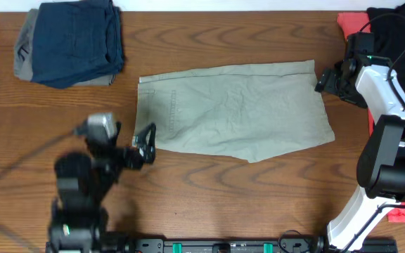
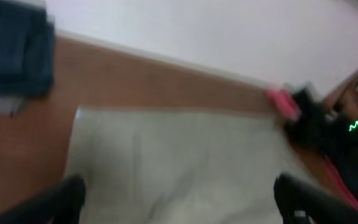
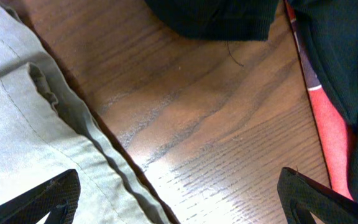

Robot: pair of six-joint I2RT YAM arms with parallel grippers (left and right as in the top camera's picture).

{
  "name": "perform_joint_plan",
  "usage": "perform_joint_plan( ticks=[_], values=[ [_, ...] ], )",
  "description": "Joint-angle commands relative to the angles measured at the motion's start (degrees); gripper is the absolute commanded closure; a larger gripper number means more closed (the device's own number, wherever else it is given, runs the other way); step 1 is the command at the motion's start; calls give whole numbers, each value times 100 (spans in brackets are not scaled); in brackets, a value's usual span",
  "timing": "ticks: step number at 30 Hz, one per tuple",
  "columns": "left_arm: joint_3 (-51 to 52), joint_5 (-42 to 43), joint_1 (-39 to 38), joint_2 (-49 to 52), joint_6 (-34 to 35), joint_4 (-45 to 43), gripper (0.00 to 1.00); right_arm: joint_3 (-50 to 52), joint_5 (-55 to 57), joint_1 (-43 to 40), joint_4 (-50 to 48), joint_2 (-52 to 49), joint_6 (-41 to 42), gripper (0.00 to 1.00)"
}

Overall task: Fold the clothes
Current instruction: 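Reach the left gripper to the shorts' left waistband edge and grasp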

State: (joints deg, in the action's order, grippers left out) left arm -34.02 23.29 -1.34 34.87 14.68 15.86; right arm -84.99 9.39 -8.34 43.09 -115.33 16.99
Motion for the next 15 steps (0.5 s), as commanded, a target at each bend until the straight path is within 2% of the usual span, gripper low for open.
perform_joint_plan(
  ticks=[1,4,8,10,15],
  values=[
    [-1209,70,2,1475,-946,796,2,11,2,52,-2,179,76,1],
    [-2374,46,2,2874,-1517,1847,2,11,2,52,-2,179,76,1],
    [-3694,-662,2,4522,-1812,2800,2,11,2,48,-2,179,76,1],
    [-4146,-1010,4,5193,-1812,2955,2,11,2,48,-2,179,76,1],
    [-4529,-1047,66,6371,-1808,2688,2,11,2,50,-2,179,76,1]
  ],
)
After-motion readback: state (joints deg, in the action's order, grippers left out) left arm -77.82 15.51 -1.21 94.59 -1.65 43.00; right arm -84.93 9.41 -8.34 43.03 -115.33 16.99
